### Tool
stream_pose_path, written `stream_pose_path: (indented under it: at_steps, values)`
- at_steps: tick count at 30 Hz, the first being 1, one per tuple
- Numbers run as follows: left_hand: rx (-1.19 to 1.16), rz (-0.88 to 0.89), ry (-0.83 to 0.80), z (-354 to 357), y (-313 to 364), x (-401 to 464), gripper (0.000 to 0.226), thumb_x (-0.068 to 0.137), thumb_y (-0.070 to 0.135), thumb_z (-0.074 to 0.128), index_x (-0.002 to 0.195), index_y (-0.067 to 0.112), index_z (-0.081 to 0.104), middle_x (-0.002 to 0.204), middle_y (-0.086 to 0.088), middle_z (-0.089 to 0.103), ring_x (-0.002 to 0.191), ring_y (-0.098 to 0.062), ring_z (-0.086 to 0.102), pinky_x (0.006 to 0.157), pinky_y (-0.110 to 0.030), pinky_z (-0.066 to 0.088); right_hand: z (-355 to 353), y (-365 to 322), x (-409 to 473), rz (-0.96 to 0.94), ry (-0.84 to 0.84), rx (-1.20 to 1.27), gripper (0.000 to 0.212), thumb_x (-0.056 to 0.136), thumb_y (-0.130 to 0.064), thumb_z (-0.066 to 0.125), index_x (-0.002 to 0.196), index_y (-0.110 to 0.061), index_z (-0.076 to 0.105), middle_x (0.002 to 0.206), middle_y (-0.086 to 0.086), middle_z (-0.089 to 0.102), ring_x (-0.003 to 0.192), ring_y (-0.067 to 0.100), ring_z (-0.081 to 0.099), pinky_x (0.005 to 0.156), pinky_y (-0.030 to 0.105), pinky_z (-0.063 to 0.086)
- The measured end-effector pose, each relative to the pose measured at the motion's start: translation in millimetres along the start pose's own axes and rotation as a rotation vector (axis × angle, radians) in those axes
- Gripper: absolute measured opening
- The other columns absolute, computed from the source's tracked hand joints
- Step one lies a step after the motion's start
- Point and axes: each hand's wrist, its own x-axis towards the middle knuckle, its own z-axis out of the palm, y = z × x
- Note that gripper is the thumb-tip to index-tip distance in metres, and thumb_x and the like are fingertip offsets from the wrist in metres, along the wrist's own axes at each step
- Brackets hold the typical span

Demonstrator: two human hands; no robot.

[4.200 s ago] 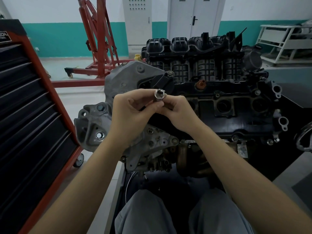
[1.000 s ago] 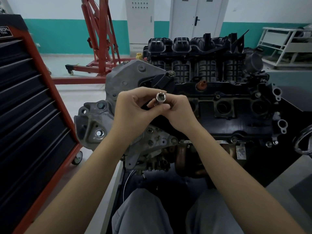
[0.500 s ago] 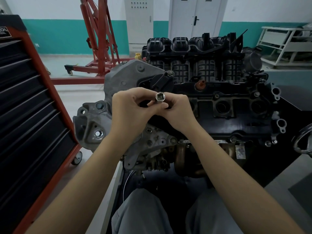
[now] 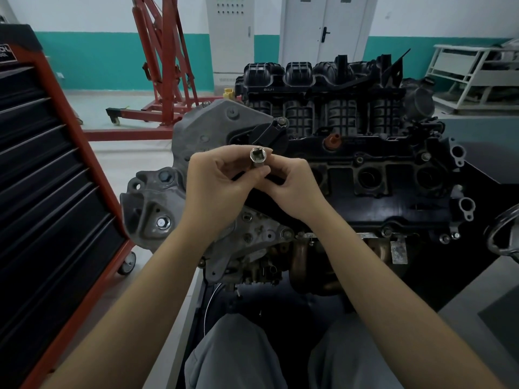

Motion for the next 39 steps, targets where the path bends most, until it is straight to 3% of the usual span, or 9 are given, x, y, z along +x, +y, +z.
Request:
stream_pose_path:
  at_steps: [3,7,12,14,18,25,30,35,39]
  values:
    - [-0.024,-0.015,-0.065,-1.7,0.3,0.1,0.035,0.077,-0.012,0.07,0.104,0.01,0.069,0.096,-0.002,0.073,0.092,-0.014,0.071,0.084,-0.027,0.056,-0.2,1.3,-0.2,0.023,0.006,0.024,0.026,0.082,-0.003,0.071,0.106,-0.012,0.07,0.093,-0.01,0.071,0.093,0.006,0.069,0.084,0.021,0.052]
    - [0.035,0.022,-0.004,-0.4,1.6,0.9,0.032,0.072,-0.007,0.077,0.097,0.012,0.07,0.09,0.001,0.073,0.086,-0.012,0.072,0.081,-0.026,0.057,-0.9,4.0,0.8,0.037,0.061,0.037,0.015,0.079,-0.007,0.075,0.093,-0.009,0.073,0.087,0.001,0.074,0.085,0.011,0.07,0.079,0.024,0.054]
    - [0.009,0.022,-0.005,-1.5,2.0,-0.5,0.038,0.074,-0.012,0.073,0.1,0.014,0.068,0.09,0.005,0.071,0.086,-0.009,0.071,0.08,-0.022,0.056,-0.4,0.9,0.3,-0.004,-0.02,0.024,0.026,0.085,-0.004,0.069,0.11,-0.006,0.069,0.1,-0.004,0.072,0.098,0.008,0.068,0.088,0.024,0.052]
    - [0.004,0.011,-0.033,-1.8,2.2,-0.4,0.038,0.074,-0.012,0.073,0.102,0.012,0.068,0.092,0.002,0.071,0.088,-0.01,0.071,0.082,-0.024,0.056,-0.5,1.3,0.2,0.011,-0.013,0.03,0.024,0.084,-0.003,0.069,0.106,-0.012,0.07,0.095,-0.008,0.071,0.094,0.006,0.068,0.085,0.021,0.052]
    - [0.081,0.042,0.011,0.8,2.9,0.1,0.027,0.069,-0.003,0.082,0.093,0.006,0.072,0.087,-0.002,0.073,0.082,-0.011,0.071,0.078,-0.024,0.057,-0.6,2.9,0.1,0.039,0.046,0.021,0.014,0.079,-0.004,0.074,0.094,-0.006,0.073,0.088,0.003,0.074,0.086,0.013,0.07,0.08,0.029,0.056]
    - [-0.063,-0.041,-0.036,-3.0,-0.2,1.9,0.033,0.077,-0.013,0.07,0.102,0.008,0.071,0.094,-0.004,0.074,0.09,-0.016,0.072,0.084,-0.029,0.057,0.4,0.8,0.7,0.04,-0.001,0.003,0.029,0.083,0.0,0.07,0.112,-0.005,0.069,0.101,0.004,0.073,0.098,0.012,0.069,0.09,0.031,0.053]
    - [0.059,0.033,-0.013,-2.6,-1.2,1.3,0.023,0.07,-0.001,0.082,0.09,0.006,0.073,0.087,-0.002,0.073,0.082,-0.014,0.071,0.077,-0.028,0.057,-1.2,0.1,0.5,0.046,0.055,0.053,0.02,0.077,-0.002,0.076,0.092,-0.013,0.071,0.087,0.002,0.072,0.084,0.012,0.07,0.078,0.025,0.052]
    - [0.003,0.029,-0.006,-1.9,-1.6,-1.3,0.031,0.075,-0.007,0.075,0.099,0.012,0.07,0.09,0.003,0.072,0.084,-0.009,0.071,0.079,-0.022,0.055,-1.2,-3.5,-0.1,0.012,-0.051,0.019,0.025,0.086,-0.003,0.068,0.11,-0.009,0.068,0.101,-0.003,0.071,0.1,0.01,0.067,0.09,0.027,0.052]
    - [0.117,0.057,-0.044,-0.3,0.8,-1.6,0.029,0.071,-0.002,0.081,0.096,0.009,0.072,0.09,-0.002,0.072,0.086,-0.012,0.07,0.08,-0.025,0.055,-1.3,-2.1,0.0,0.05,-0.009,0.047,0.016,0.082,-0.004,0.068,0.093,-0.015,0.071,0.086,-0.005,0.071,0.087,0.011,0.069,0.082,0.03,0.056]
